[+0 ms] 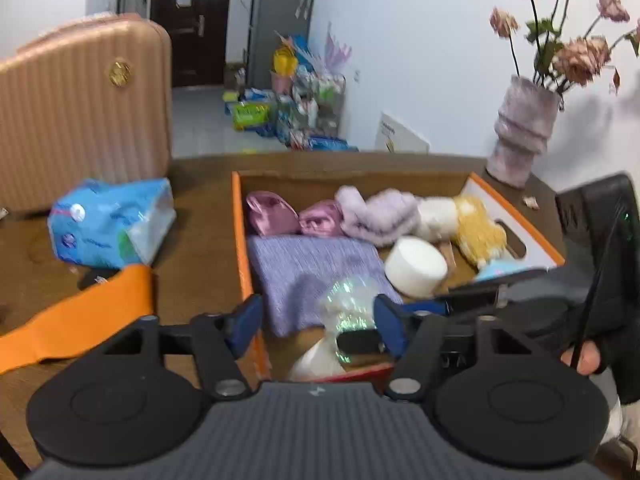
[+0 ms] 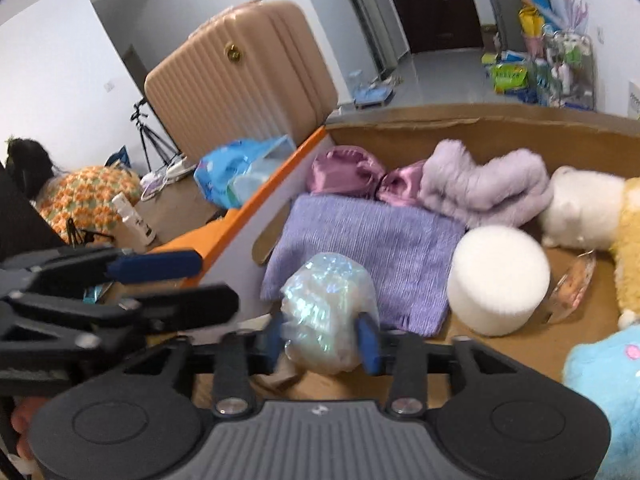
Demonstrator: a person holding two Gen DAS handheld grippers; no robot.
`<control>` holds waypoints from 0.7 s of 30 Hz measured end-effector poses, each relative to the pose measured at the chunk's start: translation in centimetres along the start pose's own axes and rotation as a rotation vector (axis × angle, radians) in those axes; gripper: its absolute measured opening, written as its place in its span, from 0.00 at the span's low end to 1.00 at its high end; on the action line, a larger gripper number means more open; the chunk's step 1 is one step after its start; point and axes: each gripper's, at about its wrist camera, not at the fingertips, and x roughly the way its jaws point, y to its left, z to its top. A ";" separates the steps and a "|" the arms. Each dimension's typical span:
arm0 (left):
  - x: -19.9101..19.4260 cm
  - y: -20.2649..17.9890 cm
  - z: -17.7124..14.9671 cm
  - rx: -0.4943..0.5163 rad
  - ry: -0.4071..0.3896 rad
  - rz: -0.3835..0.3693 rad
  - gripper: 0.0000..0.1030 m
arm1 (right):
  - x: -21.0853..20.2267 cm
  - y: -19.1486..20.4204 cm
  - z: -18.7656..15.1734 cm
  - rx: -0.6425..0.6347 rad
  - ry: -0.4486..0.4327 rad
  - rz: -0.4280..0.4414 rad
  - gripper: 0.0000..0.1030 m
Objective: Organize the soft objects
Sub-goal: 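Carry the wedge sponge and plastic bag into the box and open both tools, then withdraw both open tools up out of the box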
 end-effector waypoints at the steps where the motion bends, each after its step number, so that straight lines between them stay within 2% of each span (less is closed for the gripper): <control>1: -0.3 0.1 0.2 0.001 -0.013 0.008 0.66 | 0.0 0.0 0.0 -0.001 0.004 -0.009 0.51; 3: -0.7 0.4 0.6 -0.010 -0.028 0.020 0.66 | -0.7 0.1 0.0 0.002 0.005 -0.023 0.57; 9: -3.0 -0.2 1.5 -0.002 -0.064 0.033 0.66 | -4.7 0.6 0.7 -0.029 -0.049 -0.048 0.58; 13: -5.8 -1.2 2.0 0.008 -0.105 0.039 0.68 | -10.0 1.5 1.1 -0.062 -0.128 -0.102 0.59; 15: -7.5 -1.9 2.0 0.018 -0.139 0.047 0.69 | -12.8 1.9 0.9 -0.083 -0.170 -0.136 0.63; 21: -12.1 -3.1 0.1 0.005 -0.198 0.049 0.72 | -21.6 1.7 -2.0 -0.105 -0.291 -0.286 0.67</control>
